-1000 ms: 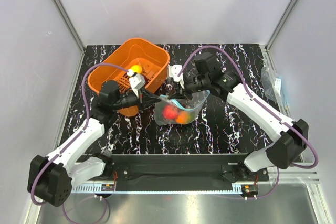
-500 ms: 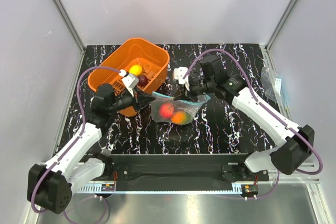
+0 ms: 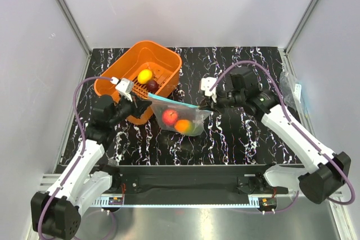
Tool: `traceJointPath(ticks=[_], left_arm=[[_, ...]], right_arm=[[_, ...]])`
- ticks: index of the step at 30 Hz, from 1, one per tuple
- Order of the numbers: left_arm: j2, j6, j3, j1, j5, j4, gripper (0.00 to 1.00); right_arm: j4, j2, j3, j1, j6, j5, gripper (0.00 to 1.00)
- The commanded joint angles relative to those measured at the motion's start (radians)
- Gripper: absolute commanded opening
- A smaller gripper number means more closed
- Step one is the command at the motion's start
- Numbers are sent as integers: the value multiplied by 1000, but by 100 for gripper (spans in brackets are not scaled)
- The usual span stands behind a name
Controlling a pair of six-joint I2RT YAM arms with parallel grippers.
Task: Place the food in the zip-top bag and seal the zipper
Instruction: Zip the zipper food storage bag at the center of the board.
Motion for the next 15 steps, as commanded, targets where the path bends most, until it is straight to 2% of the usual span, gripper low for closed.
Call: traceJointPath(ticks=[1, 8, 12, 13, 15], left_arm=[[-35, -5, -1, 50, -215, -18, 0], [-20, 11, 29, 52, -215, -44, 0], [9, 41, 54, 41, -156, -30, 0], [15, 60, 60, 34, -133, -18, 0], [51, 89, 95, 11, -111, -15, 0]], right_arm=[[-46, -100, -58, -61, -23, 68, 0], [-117, -207, -149, -109, -72, 174, 0], [-123, -241, -163, -115, -43, 169, 0], [-111, -238, -159, -113, -25, 157, 1], [-49, -226, -151, -115, 56, 157, 9]])
